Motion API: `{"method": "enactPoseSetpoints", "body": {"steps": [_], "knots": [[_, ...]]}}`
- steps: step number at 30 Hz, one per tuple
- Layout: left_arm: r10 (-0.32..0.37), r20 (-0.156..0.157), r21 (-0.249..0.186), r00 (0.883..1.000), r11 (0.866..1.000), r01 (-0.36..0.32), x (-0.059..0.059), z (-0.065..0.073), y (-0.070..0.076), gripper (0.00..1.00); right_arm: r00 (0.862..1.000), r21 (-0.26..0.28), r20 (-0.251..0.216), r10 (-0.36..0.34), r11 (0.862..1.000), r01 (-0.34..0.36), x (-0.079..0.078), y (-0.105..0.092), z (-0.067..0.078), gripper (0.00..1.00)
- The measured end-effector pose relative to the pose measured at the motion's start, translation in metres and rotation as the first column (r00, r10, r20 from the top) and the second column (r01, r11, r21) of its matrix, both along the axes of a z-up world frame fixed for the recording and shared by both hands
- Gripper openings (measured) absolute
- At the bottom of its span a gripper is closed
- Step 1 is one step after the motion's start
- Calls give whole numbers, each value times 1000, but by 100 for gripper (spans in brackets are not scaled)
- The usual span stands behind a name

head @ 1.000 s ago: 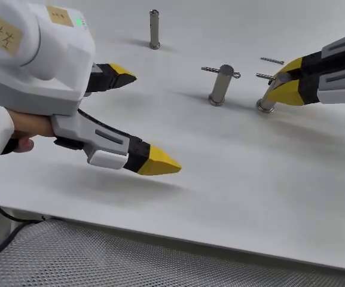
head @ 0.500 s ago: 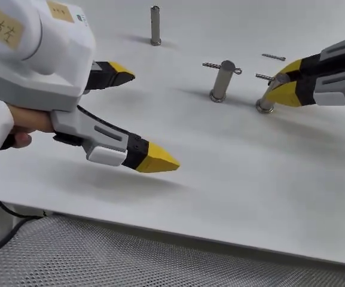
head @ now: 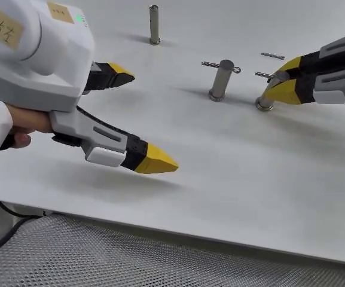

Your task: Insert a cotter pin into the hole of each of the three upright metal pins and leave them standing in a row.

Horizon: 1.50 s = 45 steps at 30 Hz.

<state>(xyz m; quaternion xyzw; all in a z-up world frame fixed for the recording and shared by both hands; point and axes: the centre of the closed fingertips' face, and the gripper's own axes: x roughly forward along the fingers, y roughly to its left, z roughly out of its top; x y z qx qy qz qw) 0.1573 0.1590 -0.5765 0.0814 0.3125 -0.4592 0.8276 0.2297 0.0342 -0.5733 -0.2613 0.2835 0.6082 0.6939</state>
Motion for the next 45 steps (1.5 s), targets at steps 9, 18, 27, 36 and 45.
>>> {"method": "enactPoseSetpoints", "body": {"steps": [9,18,27,36,45], "knots": [[-1,0,0,1000,1000,1,0,0,-1,99,999,24,-24,-23,999,24,0,4,1,17],[12,11,-3,1000,1000,-12,-1,6,3,99,998,41,-10,-65,997,65,-3,2,12,30],[44,32,-43,999,998,-43,-2,22,1,99,986,107,-8,-167,980,167,-18,-10,32,44],[68,44,-75,997,995,-65,-5,33,0,99,963,129,-56,-264,954,270,-44,-33,38,62],[81,47,-85,996,993,-77,-12,39,-1,99,916,136,-89,-391,906,400,-61,-53,37,79]]}}
